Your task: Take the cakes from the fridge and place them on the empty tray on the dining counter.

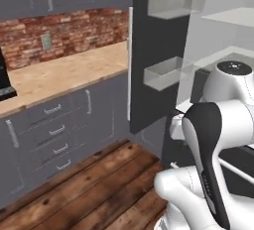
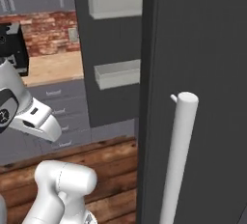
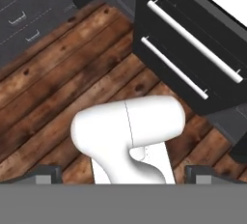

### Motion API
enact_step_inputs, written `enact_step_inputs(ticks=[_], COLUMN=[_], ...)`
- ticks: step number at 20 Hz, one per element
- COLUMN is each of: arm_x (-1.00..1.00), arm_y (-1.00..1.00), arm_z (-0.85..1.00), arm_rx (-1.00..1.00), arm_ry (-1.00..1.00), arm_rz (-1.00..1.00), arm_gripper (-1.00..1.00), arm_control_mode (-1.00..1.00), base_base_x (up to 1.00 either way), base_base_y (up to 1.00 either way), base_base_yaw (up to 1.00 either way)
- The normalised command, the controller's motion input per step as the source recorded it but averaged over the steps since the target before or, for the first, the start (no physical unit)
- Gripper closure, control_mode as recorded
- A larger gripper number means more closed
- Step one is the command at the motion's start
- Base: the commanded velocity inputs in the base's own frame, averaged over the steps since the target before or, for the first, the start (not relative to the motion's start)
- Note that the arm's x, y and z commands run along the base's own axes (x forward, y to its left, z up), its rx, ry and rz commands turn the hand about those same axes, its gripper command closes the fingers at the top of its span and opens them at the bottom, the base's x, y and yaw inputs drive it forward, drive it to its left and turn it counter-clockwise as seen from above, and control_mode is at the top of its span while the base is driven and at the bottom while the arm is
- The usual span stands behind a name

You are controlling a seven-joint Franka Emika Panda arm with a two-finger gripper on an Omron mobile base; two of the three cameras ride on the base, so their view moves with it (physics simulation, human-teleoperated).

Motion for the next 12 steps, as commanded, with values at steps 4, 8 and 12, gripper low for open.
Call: enact_step_inputs(ticks=[4,8,12], arm_x=[0.0,0.0,0.0], arm_y=[0.0,0.0,0.0], arm_z=[0.0,0.0,0.0], arm_rx=[0.0,0.0,0.0], arm_ry=[0.0,0.0,0.0], arm_rz=[0.0,0.0,0.0], arm_gripper=[-1.0,-1.0,-1.0], arm_control_mode=[1.0,1.0,1.0], base_base_x=[0.36,0.55,0.61], base_base_y=[0.18,0.49,0.45], base_base_yaw=[-0.51,-0.33,-0.31])
